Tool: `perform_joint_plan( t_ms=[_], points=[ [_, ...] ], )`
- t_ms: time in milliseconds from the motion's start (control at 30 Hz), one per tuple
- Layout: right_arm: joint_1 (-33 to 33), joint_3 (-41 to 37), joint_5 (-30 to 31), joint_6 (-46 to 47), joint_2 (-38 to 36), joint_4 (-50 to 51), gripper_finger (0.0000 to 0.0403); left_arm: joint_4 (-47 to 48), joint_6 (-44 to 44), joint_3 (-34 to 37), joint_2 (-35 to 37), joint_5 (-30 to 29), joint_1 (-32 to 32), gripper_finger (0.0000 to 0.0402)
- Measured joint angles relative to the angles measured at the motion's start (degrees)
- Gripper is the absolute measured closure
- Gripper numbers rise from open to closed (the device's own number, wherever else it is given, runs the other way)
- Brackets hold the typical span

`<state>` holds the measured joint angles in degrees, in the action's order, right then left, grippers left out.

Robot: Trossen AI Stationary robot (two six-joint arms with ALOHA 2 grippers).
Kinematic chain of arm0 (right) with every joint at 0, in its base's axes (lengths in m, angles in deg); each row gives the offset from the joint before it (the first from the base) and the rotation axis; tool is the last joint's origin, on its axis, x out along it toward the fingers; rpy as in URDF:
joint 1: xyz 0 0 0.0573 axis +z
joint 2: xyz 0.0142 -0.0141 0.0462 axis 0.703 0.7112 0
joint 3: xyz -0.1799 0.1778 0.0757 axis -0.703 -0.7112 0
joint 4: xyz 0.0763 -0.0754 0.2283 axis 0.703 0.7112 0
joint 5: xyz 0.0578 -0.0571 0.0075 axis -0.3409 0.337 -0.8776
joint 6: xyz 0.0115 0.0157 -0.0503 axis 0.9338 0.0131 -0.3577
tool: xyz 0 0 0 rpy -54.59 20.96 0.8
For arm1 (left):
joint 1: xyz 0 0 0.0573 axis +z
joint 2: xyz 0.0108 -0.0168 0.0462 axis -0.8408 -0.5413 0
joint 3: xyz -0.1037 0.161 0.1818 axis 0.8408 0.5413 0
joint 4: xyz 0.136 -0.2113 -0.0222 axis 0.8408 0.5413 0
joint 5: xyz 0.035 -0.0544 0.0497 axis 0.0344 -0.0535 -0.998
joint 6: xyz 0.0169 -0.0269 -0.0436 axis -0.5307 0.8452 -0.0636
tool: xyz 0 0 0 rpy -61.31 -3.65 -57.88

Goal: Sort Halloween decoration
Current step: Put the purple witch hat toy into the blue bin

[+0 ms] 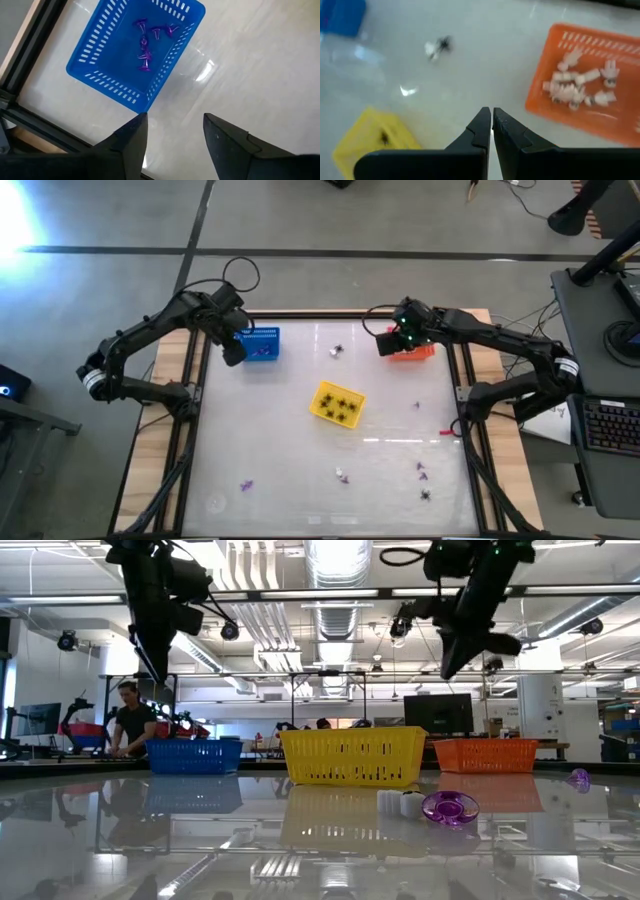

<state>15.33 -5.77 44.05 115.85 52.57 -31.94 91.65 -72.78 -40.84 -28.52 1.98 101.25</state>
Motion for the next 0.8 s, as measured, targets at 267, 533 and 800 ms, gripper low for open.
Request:
perform_joint_plan(
  t_ms=[267,533,800],
  points=[
    [4.83,6.51,5.24,0.09,-0.04,14.79,0.039,0.45,-0.27,0.0,0.0,0.02,0.01,0.0226],
    [4.77,5.45,5.2,0.2,0.11,16.9,0.039,0.57,-1.55,0.0,0.0,0.02,-0.01,0.0225],
    [4.72,5.05,4.85,2.21,0.22,16.59,0.039,0.8,-3.17,0.0,0.0,0.01,-0.01,0.0225]
  ],
)
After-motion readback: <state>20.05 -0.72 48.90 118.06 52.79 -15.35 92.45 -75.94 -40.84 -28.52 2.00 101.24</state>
